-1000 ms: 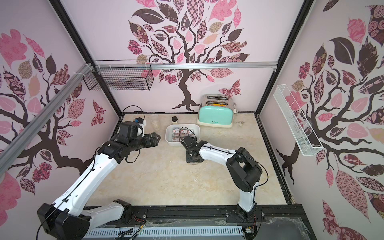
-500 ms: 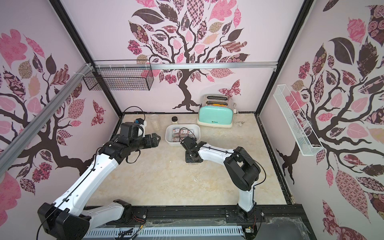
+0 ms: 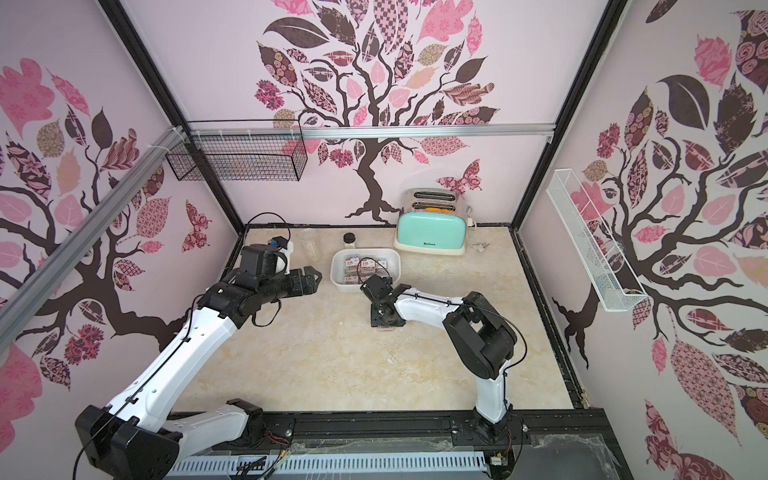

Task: Take the paper clips out of the storage box
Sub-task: Place the boxed paper clips at the center of the board.

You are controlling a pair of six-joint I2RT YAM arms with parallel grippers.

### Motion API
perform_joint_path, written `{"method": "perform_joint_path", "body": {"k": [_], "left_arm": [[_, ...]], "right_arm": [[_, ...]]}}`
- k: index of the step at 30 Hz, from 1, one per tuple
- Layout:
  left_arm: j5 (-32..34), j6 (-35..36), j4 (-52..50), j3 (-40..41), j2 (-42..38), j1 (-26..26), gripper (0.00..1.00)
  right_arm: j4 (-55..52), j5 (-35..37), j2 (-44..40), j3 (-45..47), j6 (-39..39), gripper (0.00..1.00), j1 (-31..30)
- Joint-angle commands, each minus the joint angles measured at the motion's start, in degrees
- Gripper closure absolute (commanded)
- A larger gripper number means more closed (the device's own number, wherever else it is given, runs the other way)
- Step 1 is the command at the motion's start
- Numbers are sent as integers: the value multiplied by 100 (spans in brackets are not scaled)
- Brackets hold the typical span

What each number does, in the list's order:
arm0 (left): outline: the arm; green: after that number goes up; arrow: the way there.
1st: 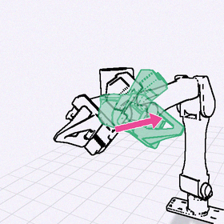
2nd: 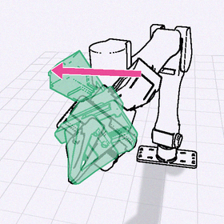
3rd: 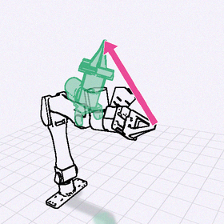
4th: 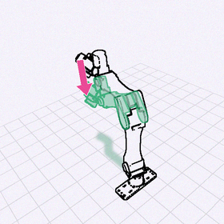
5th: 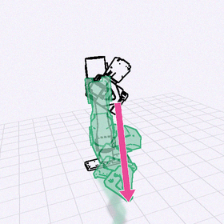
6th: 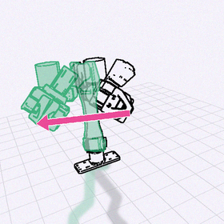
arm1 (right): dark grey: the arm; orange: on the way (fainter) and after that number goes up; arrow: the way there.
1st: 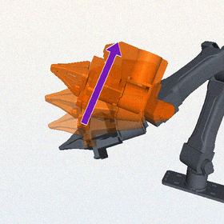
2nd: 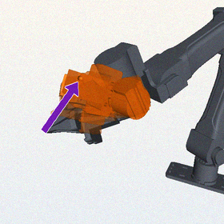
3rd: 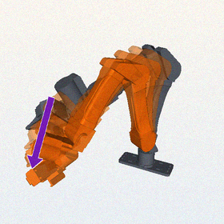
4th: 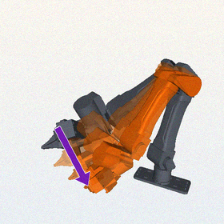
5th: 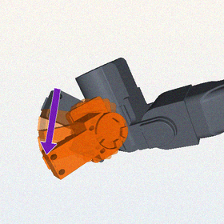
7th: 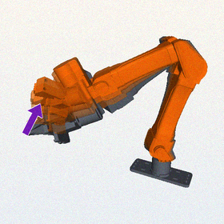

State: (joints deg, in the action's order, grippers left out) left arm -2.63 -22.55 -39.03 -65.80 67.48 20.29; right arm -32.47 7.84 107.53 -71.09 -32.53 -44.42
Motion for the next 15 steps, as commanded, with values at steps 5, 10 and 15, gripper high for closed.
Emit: {"method": "perform_joint_path", "body": {"k": [5, 10, 15], "left_arm": [[44, -8, 110, 81, -51, 23, 8], [52, -3, 114, 91, -60, 23, 2], [58, 9, 120, 66, -61, 27, 2]], "right_arm": [[22, 113, 216, -17, -3, 37, -10], [6, 112, 188, -23, 25, 36, -9], [-121, 183, 116, -191, 160, 35, -10]]}}
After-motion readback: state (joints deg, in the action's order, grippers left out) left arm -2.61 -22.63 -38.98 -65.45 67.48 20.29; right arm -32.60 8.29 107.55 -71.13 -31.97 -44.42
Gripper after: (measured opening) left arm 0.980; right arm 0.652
